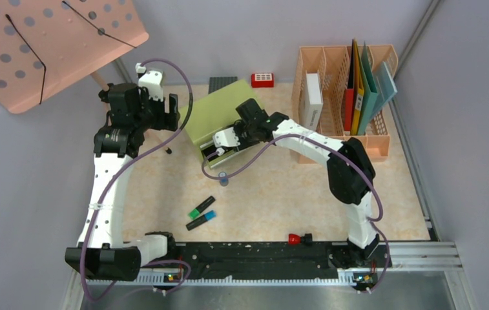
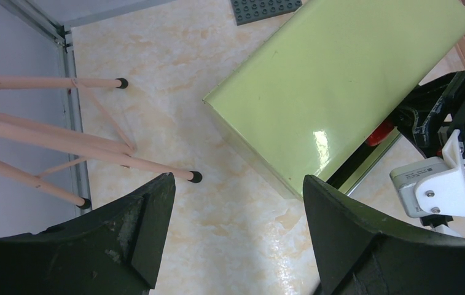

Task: Organize the desk
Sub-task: Place the stationery in the storage box.

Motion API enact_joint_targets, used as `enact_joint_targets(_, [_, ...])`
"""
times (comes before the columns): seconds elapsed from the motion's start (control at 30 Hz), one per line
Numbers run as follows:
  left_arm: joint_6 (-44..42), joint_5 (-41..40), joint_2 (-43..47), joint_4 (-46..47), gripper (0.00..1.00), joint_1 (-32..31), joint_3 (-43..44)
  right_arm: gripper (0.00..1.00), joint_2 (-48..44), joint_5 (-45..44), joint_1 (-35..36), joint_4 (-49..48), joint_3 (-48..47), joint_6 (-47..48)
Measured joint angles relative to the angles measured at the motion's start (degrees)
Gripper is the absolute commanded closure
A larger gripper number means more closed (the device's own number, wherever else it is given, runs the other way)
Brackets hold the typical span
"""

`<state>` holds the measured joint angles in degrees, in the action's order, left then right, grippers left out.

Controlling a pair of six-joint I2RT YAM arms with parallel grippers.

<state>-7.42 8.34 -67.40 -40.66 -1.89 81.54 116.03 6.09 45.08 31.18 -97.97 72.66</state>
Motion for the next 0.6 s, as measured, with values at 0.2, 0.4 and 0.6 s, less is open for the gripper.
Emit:
enact_joint_targets(0.2, [0.0,0.0,0.0,0.0,0.18,0.0,0.0,0.59,1.3,-1.0,0.2,-0.3,-0.5,0.3])
enact_joint_targets(0.4, [0.0,-0.2,0.0,0.0,0.18,0.1,0.0,0.45,1.4,-1.7,0.2,0.0,-0.6,0.0])
enact_joint_targets(0.6, [0.0,-0.2,0.0,0.0,0.18,0.1,0.0,0.4,1.4,-2.2,0.7,1.3,-0.7,-0.5])
